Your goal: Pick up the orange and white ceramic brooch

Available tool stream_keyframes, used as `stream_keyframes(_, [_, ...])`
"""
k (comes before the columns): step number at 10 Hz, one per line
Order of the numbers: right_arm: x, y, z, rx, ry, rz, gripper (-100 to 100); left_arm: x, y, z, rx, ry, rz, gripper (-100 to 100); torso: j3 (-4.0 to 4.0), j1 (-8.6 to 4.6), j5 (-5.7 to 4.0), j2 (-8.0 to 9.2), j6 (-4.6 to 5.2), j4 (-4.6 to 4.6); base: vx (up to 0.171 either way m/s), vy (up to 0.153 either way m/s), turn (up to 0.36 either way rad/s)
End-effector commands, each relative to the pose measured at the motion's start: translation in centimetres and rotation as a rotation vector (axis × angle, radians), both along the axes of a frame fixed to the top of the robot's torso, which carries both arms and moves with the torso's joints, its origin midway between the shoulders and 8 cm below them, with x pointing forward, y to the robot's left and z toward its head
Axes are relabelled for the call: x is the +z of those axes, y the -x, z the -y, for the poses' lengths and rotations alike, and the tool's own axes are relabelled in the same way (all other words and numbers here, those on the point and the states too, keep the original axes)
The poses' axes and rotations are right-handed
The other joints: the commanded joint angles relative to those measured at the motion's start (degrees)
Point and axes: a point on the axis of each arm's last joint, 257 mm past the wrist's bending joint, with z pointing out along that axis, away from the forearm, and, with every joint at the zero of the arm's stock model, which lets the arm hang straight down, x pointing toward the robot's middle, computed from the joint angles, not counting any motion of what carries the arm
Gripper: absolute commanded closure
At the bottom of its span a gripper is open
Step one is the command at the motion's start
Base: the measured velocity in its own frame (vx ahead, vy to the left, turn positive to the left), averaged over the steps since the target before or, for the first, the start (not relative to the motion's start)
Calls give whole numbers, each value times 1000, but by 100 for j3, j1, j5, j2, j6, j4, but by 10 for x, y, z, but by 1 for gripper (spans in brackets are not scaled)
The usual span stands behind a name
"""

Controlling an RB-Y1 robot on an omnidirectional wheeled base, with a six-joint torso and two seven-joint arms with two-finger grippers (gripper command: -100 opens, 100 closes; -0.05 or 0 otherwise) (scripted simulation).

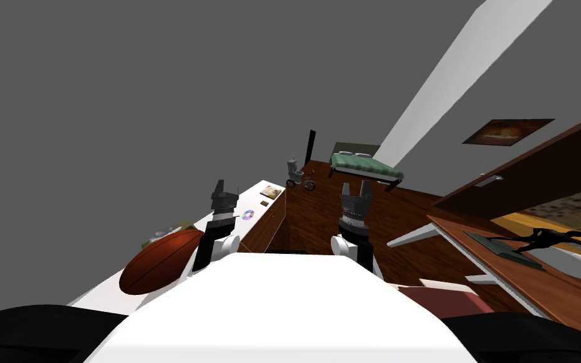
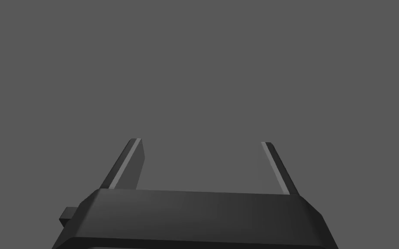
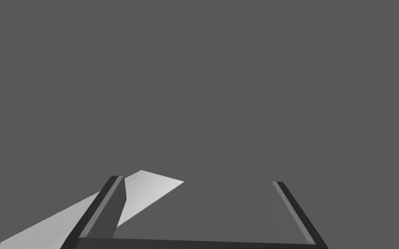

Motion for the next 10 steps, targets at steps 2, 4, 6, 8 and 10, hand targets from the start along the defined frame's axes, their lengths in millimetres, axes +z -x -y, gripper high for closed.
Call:
stream_keyframes(2, [0,0,0,0,0,0,0,-10,-11,3,-30,-51,-53,-100,-1,-1,0,-2,0,0,12,-8,-9])
stream_keyframes(4, [0,0,0,0,0,0,0,-25,-24,3,-49,-82,-120,-100,-5,-1,0,-9,0,-2,33,-13,-14])
stream_keyframes(6, [0,0,0,0,0,0,0,-42,-39,1,-60,-103,-189,-100,-11,-8,-1,-19,0,-5,53,-29,-18])
stream_keyframes(8, [0,0,0,0,0,0,0,-56,-48,-2,-63,-107,-242,-100,-10,-8,-2,-17,0,-4,27,-23,-10])
stream_keyframes(10, [0,0,0,0,0,0,0,-71,-57,-5,-65,-107,-301,-100,-6,-7,-2,-9,0,-2,23,-21,-12])
